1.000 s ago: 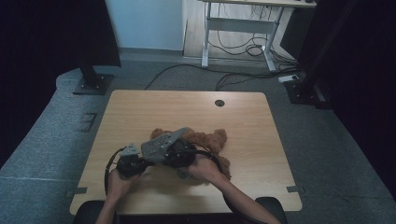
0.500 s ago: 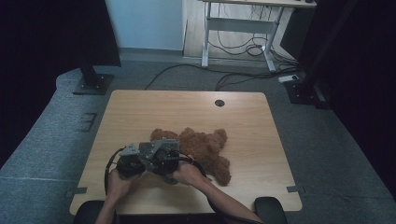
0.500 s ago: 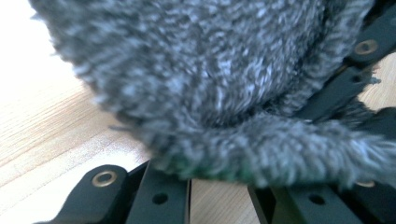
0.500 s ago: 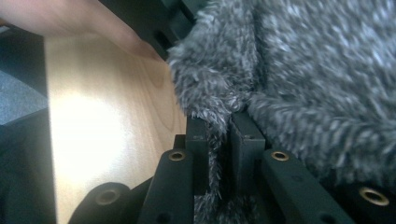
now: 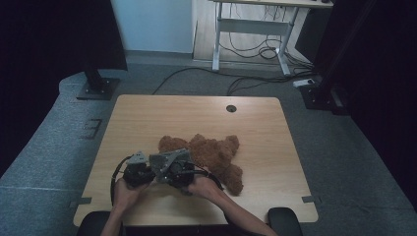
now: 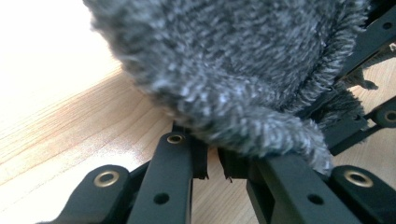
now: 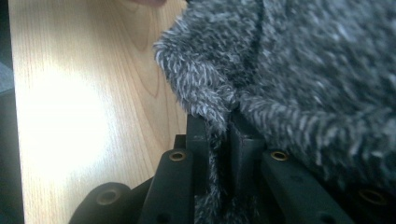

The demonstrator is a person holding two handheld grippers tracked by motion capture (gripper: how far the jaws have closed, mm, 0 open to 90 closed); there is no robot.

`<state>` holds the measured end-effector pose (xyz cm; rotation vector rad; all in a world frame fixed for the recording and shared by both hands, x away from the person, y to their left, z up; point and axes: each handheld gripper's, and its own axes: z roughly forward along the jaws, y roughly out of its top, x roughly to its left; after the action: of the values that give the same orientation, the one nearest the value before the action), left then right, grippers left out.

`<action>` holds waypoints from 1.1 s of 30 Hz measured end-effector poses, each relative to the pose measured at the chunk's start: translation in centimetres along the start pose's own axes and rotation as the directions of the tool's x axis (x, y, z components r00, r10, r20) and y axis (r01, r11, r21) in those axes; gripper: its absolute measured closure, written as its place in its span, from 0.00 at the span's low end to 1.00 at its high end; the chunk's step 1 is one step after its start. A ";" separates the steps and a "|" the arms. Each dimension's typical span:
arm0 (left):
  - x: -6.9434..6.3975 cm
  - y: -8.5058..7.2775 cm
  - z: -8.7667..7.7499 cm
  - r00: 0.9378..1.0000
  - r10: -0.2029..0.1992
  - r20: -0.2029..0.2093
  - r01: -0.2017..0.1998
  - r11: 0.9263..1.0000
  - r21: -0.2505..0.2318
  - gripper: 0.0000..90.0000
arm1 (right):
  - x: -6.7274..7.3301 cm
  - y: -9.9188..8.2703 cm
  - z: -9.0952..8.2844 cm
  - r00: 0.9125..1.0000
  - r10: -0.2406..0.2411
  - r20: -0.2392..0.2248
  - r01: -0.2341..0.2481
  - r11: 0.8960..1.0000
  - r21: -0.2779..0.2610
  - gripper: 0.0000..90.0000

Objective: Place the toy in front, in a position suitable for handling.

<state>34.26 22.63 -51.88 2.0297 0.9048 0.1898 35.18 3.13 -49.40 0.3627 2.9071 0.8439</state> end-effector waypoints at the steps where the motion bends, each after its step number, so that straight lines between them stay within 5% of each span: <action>1: 0.0 0.0 0.0 1.000 0.001 0.000 -0.001 1.000 0.000 0.91 | -0.1 -0.2 0.0 1.000 0.004 0.000 -0.004 1.000 0.000 0.88; 21: 0.1 0.0 0.0 1.000 -0.001 0.015 0.001 1.000 -0.010 0.91 | -1.3 -4.5 -2.1 0.996 0.092 -0.002 -0.092 0.996 -0.006 0.89; 28: 0.1 0.0 0.1 1.000 -0.009 0.014 0.009 1.000 -0.016 0.91 | -2.5 -7.1 -3.8 0.987 0.161 0.028 -0.161 0.987 -0.007 0.89; 33: 0.1 0.0 0.1 1.000 -0.006 0.010 0.006 1.000 -0.015 0.90 | -2.4 -6.8 -4.6 0.987 0.159 0.031 -0.159 0.987 -0.027 0.88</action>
<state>34.34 22.60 -51.98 2.0120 0.9004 0.1821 35.48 -5.42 -49.17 0.6073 2.8645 0.8850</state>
